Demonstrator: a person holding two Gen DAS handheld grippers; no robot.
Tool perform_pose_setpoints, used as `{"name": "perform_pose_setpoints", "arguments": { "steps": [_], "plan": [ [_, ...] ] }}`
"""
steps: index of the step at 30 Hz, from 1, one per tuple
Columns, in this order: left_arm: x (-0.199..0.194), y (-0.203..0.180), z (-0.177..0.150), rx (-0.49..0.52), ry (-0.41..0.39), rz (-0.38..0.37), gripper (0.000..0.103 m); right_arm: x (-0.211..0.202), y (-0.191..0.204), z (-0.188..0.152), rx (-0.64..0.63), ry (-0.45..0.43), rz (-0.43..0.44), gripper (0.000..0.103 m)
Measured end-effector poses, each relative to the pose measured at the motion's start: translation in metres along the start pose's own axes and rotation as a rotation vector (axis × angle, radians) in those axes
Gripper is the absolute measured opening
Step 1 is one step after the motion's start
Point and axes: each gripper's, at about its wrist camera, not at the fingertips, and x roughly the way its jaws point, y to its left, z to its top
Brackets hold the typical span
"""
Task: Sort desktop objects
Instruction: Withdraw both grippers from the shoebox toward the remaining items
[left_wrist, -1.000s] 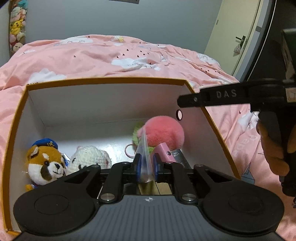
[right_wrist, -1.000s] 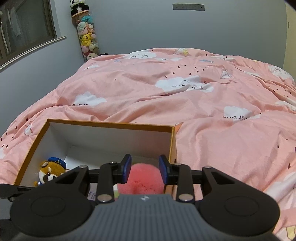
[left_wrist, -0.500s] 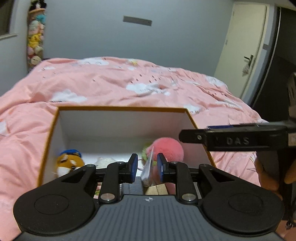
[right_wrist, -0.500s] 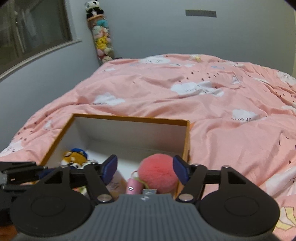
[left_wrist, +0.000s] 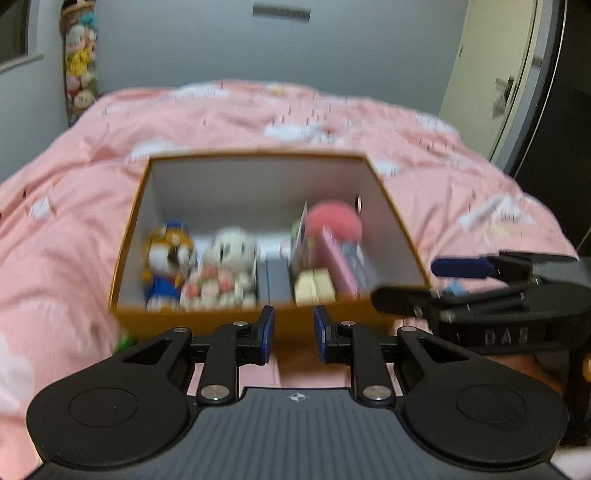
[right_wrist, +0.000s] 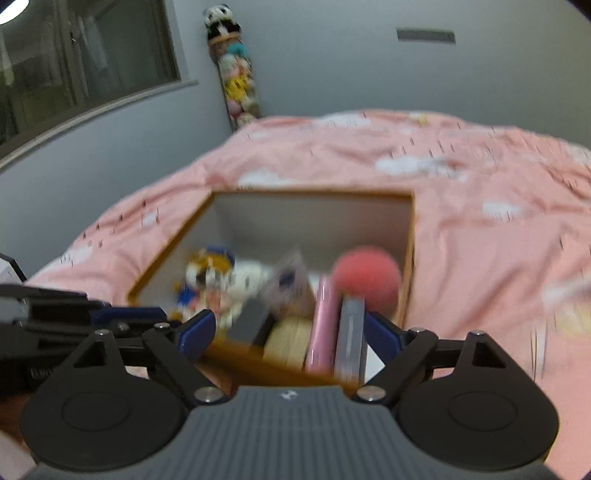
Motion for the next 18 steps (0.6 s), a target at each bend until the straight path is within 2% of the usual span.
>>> {"name": "perform_pose_setpoints", "arguments": {
  "steps": [3,5,7,14,18],
  "plan": [
    [-0.001,0.005,-0.014,-0.029,0.096,-0.008,0.025,0.004,0.001,-0.028,0.061,0.155,0.013,0.080],
    [-0.001,0.006,-0.027,-0.038,0.167,-0.037,0.025,0.008,0.003,-0.045,0.079,0.235,0.018,0.063],
    [-0.001,0.003,-0.038,-0.023,0.216,-0.055,0.025,0.011,0.007,-0.058,0.076,0.293,0.029,0.057],
    [-0.007,-0.007,-0.065,-0.015,0.327,-0.081,0.025,0.003,0.022,-0.074,0.012,0.378,0.053,0.056],
    [-0.009,-0.004,-0.067,-0.025,0.323,-0.088,0.025,0.002,0.021,-0.080,0.011,0.387,0.059,0.056]
  ]
}}
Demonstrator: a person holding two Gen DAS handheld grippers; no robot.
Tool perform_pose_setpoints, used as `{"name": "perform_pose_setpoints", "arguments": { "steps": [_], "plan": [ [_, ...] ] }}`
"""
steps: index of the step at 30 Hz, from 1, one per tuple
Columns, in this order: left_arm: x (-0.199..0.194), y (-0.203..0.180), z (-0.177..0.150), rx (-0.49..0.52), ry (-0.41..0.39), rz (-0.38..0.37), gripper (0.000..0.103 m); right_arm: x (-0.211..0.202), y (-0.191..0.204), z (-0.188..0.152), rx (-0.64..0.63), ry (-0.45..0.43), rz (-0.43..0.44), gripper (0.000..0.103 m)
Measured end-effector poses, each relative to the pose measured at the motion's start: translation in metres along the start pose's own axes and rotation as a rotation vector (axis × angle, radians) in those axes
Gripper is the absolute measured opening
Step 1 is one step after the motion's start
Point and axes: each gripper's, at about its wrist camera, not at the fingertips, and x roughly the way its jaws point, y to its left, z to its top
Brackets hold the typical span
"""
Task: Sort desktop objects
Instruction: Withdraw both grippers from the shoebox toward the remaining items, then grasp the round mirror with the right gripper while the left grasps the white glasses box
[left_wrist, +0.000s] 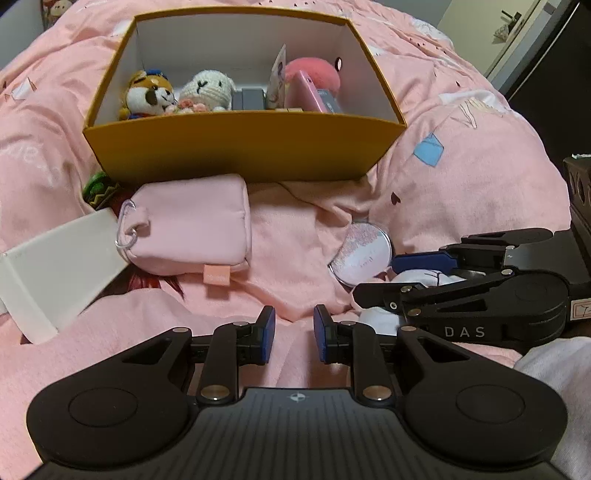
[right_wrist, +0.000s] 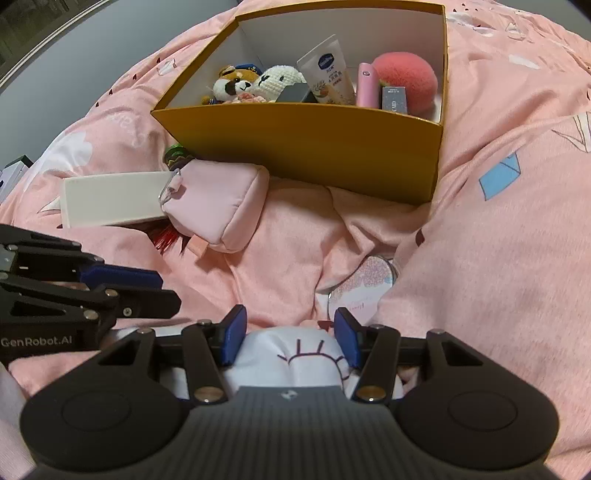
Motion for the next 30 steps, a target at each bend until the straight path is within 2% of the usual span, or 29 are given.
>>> {"name": "perform_pose_setpoints", "arguments": {
  "steps": [3,7,8,10,13,20,24,26,30],
  "plan": [
    [-0.014,0.003,0.008,0.032,-0.063,0.055,0.025,-0.001,-0.005,0.009,0.014,-0.009,0.012,0.056],
    [-0.038,0.023,0.029,0.064,-0.147,0.189,0.027,-0.003,-0.014,0.038,-0.016,-0.042,-0.026,0.058],
    [-0.041,0.029,0.035,0.073,-0.148,0.227,0.031,0.000,-0.016,0.044,-0.037,-0.031,-0.034,0.062],
    [-0.042,0.042,0.046,0.090,-0.107,0.289,0.035,0.011,-0.022,0.053,-0.050,0.012,-0.069,0.063],
    [-0.036,0.060,0.056,0.086,-0.042,0.348,0.035,0.025,-0.030,0.056,-0.047,0.071,-0.095,0.062],
    [-0.022,0.096,0.062,0.071,0.076,0.353,0.035,0.053,-0.039,0.052,-0.064,0.169,-0.127,0.061],
    [-0.010,0.111,0.069,0.062,0.153,0.332,0.039,0.067,-0.050,0.053,-0.043,0.224,-0.084,0.061],
    [-0.003,0.117,0.073,0.058,0.180,0.332,0.049,0.074,-0.055,0.053,-0.036,0.247,-0.060,0.061],
    [0.013,0.128,0.080,0.040,0.249,0.271,0.049,0.084,-0.059,0.053,-0.035,0.267,-0.032,0.064]
  ]
}}
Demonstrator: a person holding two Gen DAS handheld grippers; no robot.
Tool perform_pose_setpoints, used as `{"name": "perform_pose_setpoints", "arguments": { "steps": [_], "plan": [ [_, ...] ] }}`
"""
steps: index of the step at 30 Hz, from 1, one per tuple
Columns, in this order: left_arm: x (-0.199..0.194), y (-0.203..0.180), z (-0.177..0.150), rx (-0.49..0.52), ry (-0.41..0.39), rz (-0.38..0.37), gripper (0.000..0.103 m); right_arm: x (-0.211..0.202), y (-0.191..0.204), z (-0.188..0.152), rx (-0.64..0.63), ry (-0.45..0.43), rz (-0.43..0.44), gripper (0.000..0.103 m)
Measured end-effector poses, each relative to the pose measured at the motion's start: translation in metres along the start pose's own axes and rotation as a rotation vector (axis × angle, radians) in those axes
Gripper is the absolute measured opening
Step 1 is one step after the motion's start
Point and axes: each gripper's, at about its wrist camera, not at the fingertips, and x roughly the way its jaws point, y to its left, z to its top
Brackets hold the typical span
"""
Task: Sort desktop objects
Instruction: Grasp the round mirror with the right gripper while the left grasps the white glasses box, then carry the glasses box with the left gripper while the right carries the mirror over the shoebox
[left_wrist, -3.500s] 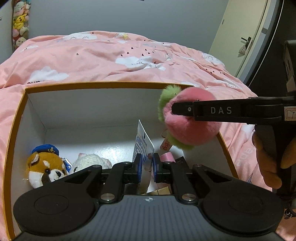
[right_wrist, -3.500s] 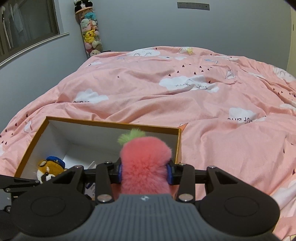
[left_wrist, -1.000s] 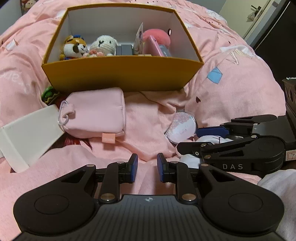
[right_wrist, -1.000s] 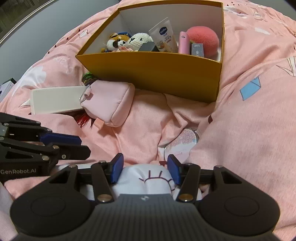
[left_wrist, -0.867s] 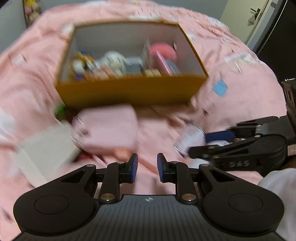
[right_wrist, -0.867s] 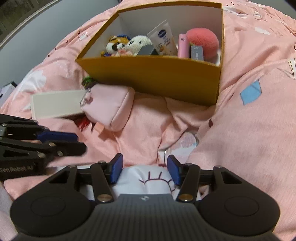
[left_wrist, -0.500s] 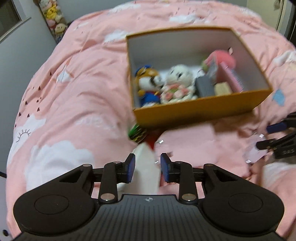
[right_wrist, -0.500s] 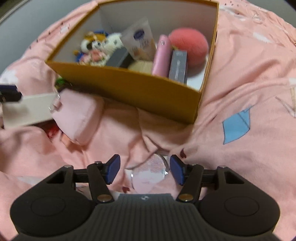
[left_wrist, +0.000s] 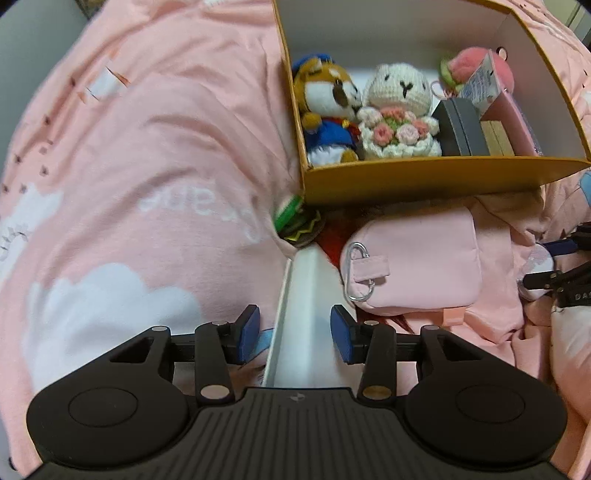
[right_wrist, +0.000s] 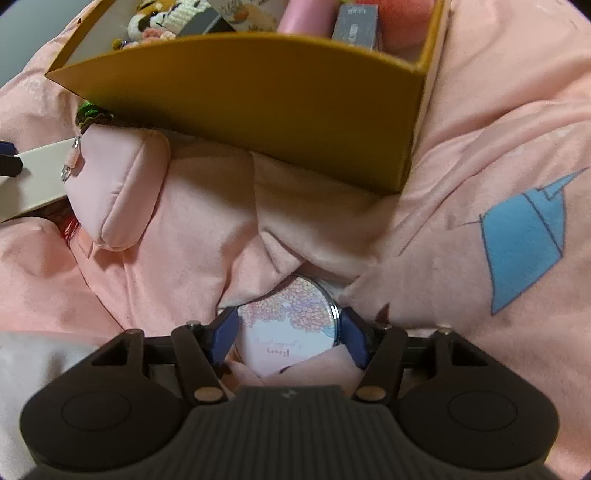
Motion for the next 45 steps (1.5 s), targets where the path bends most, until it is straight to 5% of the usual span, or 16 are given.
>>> {"name": "perform_pose_setpoints", "arguments": {
  "steps": [3,8,13,22,27,32,45],
  "plan": [
    [0.012,0.004,0.006,-0.017,0.061,-0.050,0.050,-0.004,0.003,-0.001,-0.013,-0.008,0.006,0.060],
    [0.017,0.000,0.009,0.012,0.107,-0.060,0.050,-0.025,0.008,-0.003,0.006,-0.025,0.062,0.036],
    [0.015,-0.004,0.008,0.050,0.120,-0.048,0.050,-0.038,0.015,-0.001,-0.003,-0.031,0.129,0.032],
    [0.031,0.006,0.018,0.005,0.182,-0.104,0.052,0.008,0.002,0.007,0.052,0.071,0.174,0.024],
    [0.036,0.008,0.019,-0.011,0.209,-0.133,0.050,-0.014,0.008,0.002,0.032,0.019,0.163,0.015],
    [0.035,0.007,0.019,-0.041,0.222,-0.159,0.035,-0.037,0.010,-0.002,0.006,-0.052,0.135,0.015],
    [-0.038,0.008,-0.012,-0.080,-0.035,-0.110,0.034,-0.100,0.009,-0.003,-0.023,-0.240,0.143,0.015]
  ]
}}
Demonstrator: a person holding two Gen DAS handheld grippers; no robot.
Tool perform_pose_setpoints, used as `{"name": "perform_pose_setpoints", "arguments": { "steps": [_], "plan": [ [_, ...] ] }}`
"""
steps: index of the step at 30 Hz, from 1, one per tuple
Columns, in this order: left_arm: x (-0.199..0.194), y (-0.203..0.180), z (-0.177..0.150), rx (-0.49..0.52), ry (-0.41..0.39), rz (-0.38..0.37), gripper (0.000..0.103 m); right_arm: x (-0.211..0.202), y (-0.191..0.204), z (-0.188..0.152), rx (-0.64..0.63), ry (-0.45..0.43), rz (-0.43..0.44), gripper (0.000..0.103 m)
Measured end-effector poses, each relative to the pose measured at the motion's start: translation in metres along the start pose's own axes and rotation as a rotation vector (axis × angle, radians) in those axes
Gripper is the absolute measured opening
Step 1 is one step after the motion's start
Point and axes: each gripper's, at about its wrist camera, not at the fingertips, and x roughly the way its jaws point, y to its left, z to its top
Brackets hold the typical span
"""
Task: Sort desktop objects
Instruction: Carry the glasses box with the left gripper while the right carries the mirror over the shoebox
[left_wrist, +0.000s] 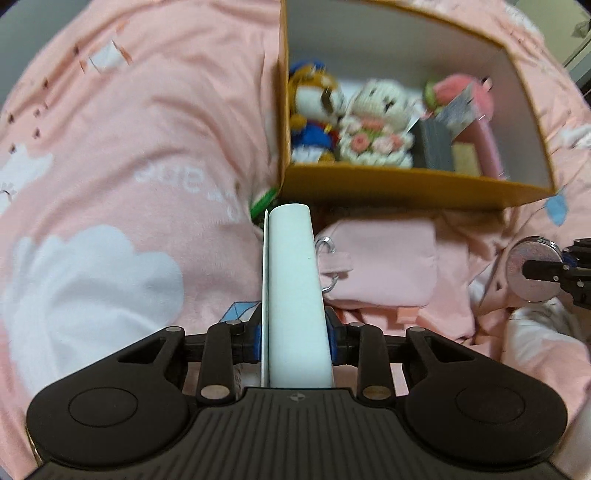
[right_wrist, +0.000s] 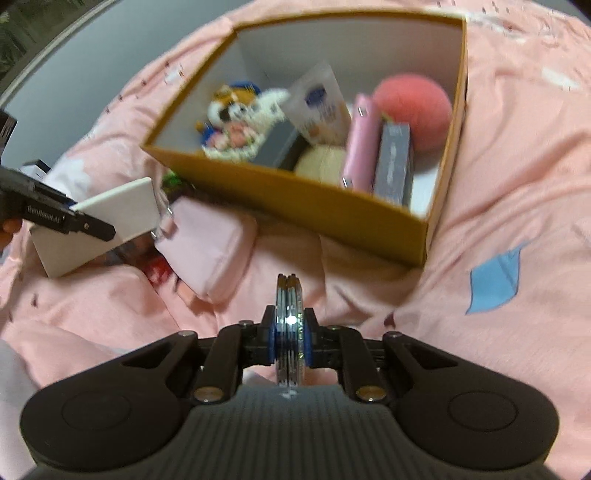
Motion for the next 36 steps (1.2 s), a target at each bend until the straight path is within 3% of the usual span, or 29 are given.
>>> {"name": "perform_pose_setpoints", "arguments": {
  "steps": [8,15,19,27,30,36],
  "plan": [
    [-0.056,-0.024,0.007,0.075,-0.230,0.003,0.034,-0.037,0.025,0.030,-0.033,-0.141,0.090,0.014],
    [-0.062,-0.063,0.047,0.220,-0.404,0.052,0.034,-0.048,0.022,0.064,0.012,-0.270,0.098,0.014],
    [-0.051,-0.080,0.071,0.273,-0.408,0.044,0.034,-0.050,0.014,0.082,0.046,-0.317,0.079,0.014],
    [-0.023,-0.096,0.117,0.434,-0.395,0.116,0.034,-0.041,-0.016,0.108,0.141,-0.333,0.048,0.015],
    [-0.008,-0.105,0.132,0.557,-0.403,0.156,0.034,-0.039,-0.027,0.114,0.173,-0.333,0.054,0.015],
    [0.028,-0.130,0.137,0.897,-0.401,0.227,0.034,-0.031,-0.040,0.121,0.205,-0.312,0.075,0.015]
  ]
}}
